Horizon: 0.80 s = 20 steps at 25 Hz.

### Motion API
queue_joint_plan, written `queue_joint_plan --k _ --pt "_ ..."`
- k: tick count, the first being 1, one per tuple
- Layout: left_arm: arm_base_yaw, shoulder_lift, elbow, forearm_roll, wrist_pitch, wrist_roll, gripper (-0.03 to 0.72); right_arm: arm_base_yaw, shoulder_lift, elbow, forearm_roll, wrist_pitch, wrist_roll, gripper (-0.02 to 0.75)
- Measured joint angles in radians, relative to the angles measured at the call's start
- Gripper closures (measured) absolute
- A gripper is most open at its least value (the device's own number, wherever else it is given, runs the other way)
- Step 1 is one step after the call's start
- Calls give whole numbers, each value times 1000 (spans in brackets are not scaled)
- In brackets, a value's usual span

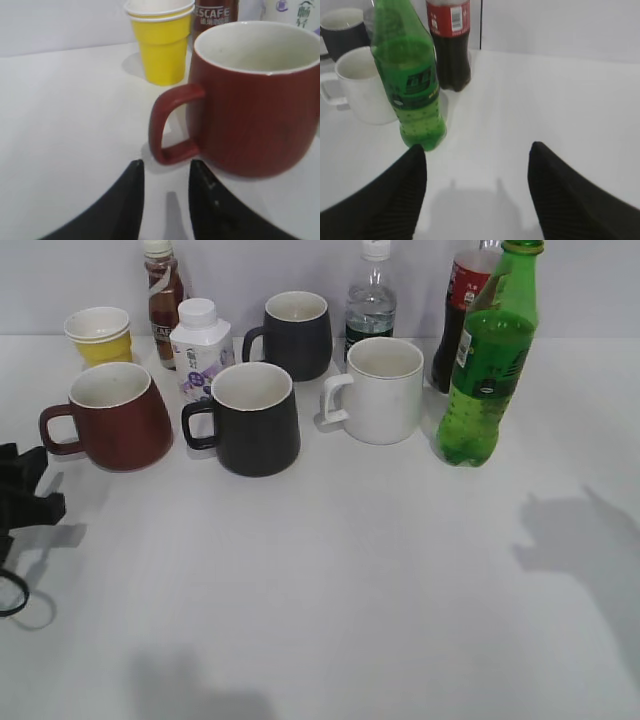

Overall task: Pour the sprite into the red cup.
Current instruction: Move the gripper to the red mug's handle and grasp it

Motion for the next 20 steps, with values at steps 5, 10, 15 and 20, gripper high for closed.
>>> queue_joint_plan --k 5,10,15,20 --pt "0 98 -73 -27 -54 0 442 0 42 1 0 -1 0 258" --pt "30 174 -136 -14 -56 -1 367 0 42 2 -6 -1 0 258" --pt "53 196 -189 -5 -25 -1 332 0 42 2 -6 -1 -1 258" --pt "73 197 -262 9 81 -1 330 0 42 2 -6 -1 -1 258"
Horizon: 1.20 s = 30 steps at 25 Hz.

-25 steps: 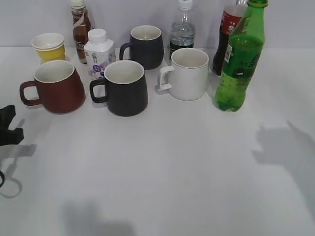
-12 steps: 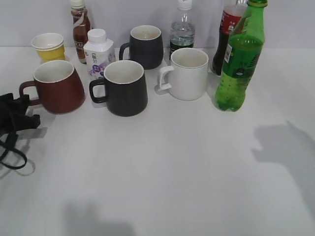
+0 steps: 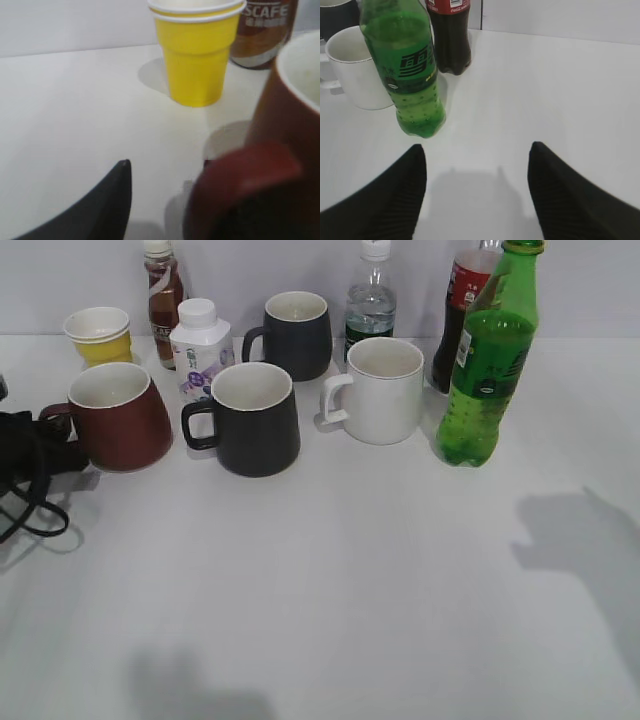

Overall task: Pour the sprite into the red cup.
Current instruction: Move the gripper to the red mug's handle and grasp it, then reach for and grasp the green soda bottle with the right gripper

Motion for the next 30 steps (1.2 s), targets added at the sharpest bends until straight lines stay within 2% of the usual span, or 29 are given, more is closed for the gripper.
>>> queue_joint_plan --k 4,8,16,18,23,30 --pt "21 24 -53 45 35 0 336 0 0 0 0 0 0 258" --pt "33 71 -106 123 26 -3 381 0 0 0 0 0 0 258" --pt "33 141 -216 151 24 -3 592 0 0 1 0 0 -1 258" --pt "33 144 -225 151 24 -3 599 0 0 1 0 -5 -1 258" --pt "33 113 -194 151 36 -3 603 0 1 1 0 -107 -1 274" --pt "34 -134 -5 151 84 7 612 14 119 1 6 -242 -1 281"
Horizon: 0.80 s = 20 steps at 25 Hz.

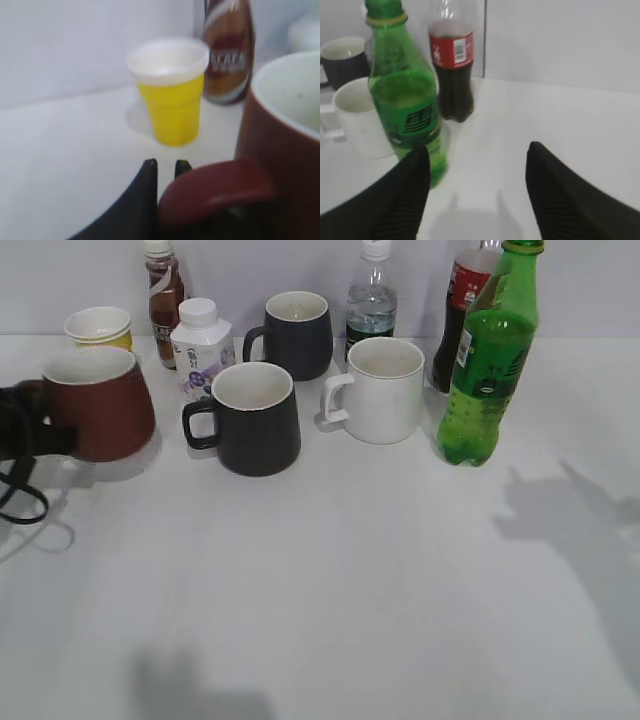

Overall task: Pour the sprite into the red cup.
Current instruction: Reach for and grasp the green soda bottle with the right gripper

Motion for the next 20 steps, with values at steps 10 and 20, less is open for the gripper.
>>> queue_joint_plan --k 10,20 --pt "0 -445 159 4 259 1 612 144 335 0 -58 -321 4 107" --pt "0 -747 163 11 543 -12 613 144 709 -5 -52 -766 53 104"
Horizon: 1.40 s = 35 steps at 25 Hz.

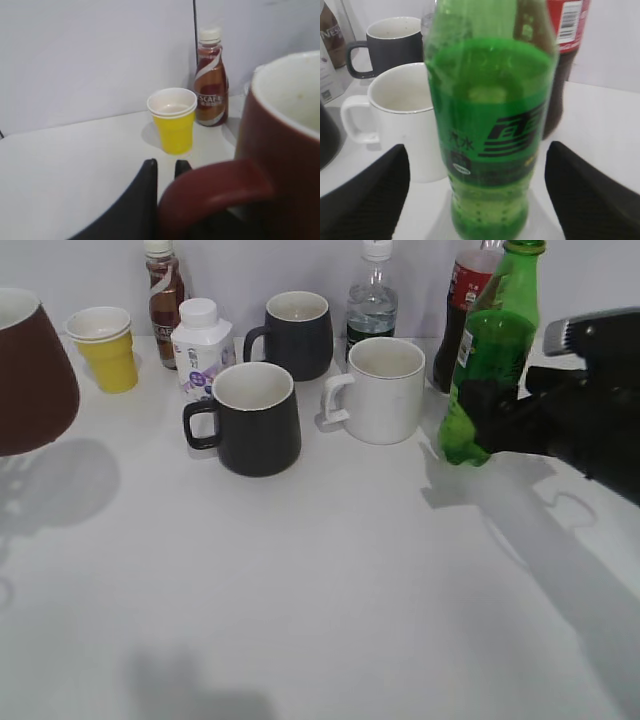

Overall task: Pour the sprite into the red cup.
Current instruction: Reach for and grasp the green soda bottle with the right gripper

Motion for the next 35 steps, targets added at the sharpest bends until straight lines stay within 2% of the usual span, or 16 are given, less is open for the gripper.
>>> queue_joint_plan --k 5,8,13,21,24,27,35 --pt "-46 -44 0 0 69 -2 613 0 116 -66 3 -43 1 112" --pt "-109 -46 0 0 78 -2 613 0 163 -117 20 -52 2 124" --pt "-218 -44 0 1 80 -2 613 0 222 -177 110 -59 -5 144" --pt "-347 -27 0 1 80 -3 613 0 311 -263 116 -59 -11 149" --pt "-402 2 0 1 80 -3 613 0 328 -281 119 -66 -12 192" --pt "-461 34 0 1 80 -3 613 0 334 -283 128 -80 -15 298" --pt "-580 153 0 87 -42 -3 613 0 313 -262 165 -90 -16 304"
